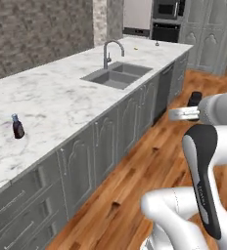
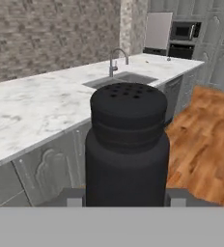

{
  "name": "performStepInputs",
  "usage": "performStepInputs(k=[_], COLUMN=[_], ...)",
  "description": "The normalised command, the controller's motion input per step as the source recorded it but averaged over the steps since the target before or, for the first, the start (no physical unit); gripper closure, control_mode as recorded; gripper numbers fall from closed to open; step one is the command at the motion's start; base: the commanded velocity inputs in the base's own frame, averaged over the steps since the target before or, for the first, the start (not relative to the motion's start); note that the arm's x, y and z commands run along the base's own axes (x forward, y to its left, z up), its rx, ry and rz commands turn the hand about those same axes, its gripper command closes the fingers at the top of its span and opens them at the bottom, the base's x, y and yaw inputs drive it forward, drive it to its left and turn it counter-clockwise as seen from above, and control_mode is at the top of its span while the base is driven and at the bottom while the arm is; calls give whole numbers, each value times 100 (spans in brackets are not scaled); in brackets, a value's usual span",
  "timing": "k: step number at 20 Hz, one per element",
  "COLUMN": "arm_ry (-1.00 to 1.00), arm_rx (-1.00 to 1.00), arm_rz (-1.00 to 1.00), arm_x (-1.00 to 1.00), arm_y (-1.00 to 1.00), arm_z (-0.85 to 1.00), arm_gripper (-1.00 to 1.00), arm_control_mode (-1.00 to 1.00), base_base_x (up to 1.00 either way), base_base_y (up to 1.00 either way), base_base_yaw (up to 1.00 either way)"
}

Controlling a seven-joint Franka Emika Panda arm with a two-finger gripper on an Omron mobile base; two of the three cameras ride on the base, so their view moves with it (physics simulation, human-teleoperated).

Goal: Move the shaker and condiment bottle from the cabinet to the dining counter.

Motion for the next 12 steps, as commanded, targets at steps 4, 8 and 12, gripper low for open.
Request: performStepInputs(k=[4,8,12], arm_ry=[0,0,0], arm_rx=[0,0,0], arm_rz=[0,0,0], arm_x=[0,0,0], arm_y=[0,0,0], arm_z=[0,0,0], arm_gripper=[100,100,100], arm_control_mode=[100,100,100], base_base_x=[44,54,55], base_base_y=[46,21,-13], base_base_yaw=[46,63,84])
